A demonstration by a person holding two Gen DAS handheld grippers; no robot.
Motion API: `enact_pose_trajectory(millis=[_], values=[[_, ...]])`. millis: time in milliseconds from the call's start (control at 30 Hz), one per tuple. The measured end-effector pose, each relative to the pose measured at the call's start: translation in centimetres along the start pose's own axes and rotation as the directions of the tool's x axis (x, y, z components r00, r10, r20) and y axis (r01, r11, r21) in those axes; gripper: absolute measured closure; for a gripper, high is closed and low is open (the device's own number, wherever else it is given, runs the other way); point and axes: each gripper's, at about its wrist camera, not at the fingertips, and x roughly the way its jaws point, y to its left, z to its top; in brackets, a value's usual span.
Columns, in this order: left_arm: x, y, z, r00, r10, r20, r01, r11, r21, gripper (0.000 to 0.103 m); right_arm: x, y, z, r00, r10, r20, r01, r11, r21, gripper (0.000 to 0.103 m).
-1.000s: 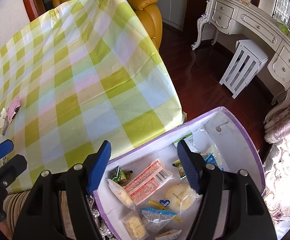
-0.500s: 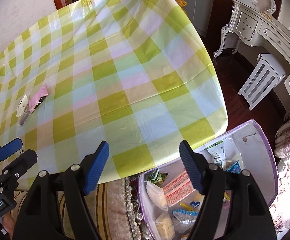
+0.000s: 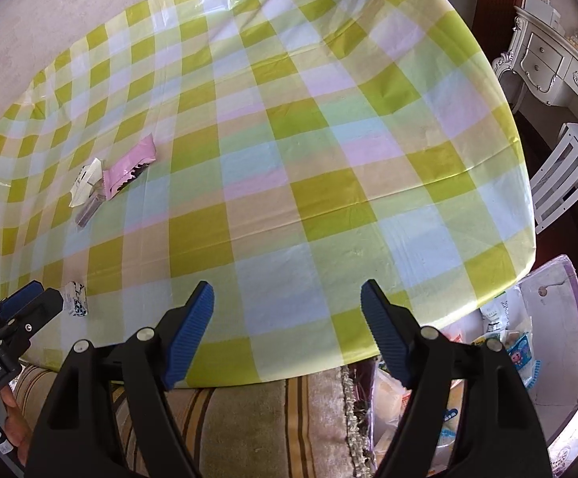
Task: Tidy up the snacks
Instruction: 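Move both open tools back over the remaining snacks on the table, then grasp the small white carton with the left tool while the right tool grasps the pink bar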
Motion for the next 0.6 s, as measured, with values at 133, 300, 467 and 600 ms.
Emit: enact_pose_trajectory(millis=[133,300,467,600], values=[[0.3,1.8,-0.2,1.000,0.005,-0.023,-0.006,0.999,-0.047,0.047,0.9,1.8,0.2,0.999,0.040,-0.012,-0.040,0.999,-0.034,0.027],[1.2,1.6,-0.3,0.998,0.007,-0.059,-0.009,0.999,-0.039,0.049,1.8,3.7,0.6,0.997,0.073,-0.021,-0.075,0.994,-0.075,0.027],[2.7,1.1,-0.4,0.993,0.022,-0.112,-0.025,0.999,-0.022,0.058,2.3,4.8,1.3,0.996,0.087,-0.013,-0.088,0.990,-0.110,0.027],[3.5,0.5,-0.2,0.991,0.040,-0.129,-0.040,0.999,0.006,0.068,3.0,5.3,2.2,0.996,0.094,-0.012,-0.094,0.990,-0.106,0.026]])
